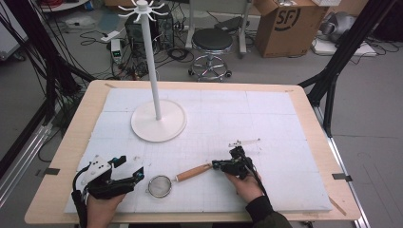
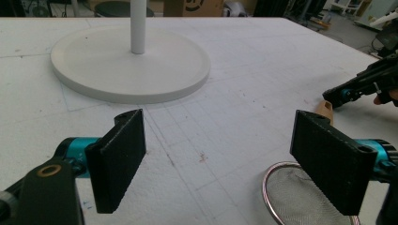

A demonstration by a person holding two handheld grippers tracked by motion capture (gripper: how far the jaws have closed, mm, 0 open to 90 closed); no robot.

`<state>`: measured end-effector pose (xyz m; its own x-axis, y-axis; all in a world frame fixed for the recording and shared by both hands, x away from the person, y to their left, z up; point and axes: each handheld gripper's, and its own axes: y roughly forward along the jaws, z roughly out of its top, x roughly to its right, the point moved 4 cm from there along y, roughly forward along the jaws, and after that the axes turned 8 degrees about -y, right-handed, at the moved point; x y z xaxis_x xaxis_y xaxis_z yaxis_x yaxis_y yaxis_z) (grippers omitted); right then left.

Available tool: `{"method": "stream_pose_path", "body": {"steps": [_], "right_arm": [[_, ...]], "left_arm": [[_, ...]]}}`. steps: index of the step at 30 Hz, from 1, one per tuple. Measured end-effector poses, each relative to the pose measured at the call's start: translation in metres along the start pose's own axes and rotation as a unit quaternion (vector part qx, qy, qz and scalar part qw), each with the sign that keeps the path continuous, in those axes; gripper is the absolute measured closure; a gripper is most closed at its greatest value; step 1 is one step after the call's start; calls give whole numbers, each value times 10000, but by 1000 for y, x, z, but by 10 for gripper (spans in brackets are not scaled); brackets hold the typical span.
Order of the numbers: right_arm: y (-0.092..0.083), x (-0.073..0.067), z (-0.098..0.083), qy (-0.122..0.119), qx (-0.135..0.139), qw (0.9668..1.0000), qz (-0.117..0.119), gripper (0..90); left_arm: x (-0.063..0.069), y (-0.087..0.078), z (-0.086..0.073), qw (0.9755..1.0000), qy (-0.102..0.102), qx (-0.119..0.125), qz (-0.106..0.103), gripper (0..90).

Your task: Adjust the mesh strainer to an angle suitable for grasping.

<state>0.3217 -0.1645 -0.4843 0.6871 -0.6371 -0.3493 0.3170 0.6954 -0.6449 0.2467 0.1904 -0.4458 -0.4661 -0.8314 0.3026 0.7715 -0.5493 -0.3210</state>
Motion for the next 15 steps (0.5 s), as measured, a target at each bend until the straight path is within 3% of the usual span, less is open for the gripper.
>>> {"method": "stream_pose_path", "body": {"steps": [9, 15], "right_arm": [[4, -7, 1, -126, -65, 9999, 92, 894], [12, -20, 1, -210, -103, 9995, 221, 894]], "left_arm": [[-2, -1, 0, 10000, -24, 13, 26, 194], [-3, -2, 1, 10000, -27, 14, 32, 193]]}}
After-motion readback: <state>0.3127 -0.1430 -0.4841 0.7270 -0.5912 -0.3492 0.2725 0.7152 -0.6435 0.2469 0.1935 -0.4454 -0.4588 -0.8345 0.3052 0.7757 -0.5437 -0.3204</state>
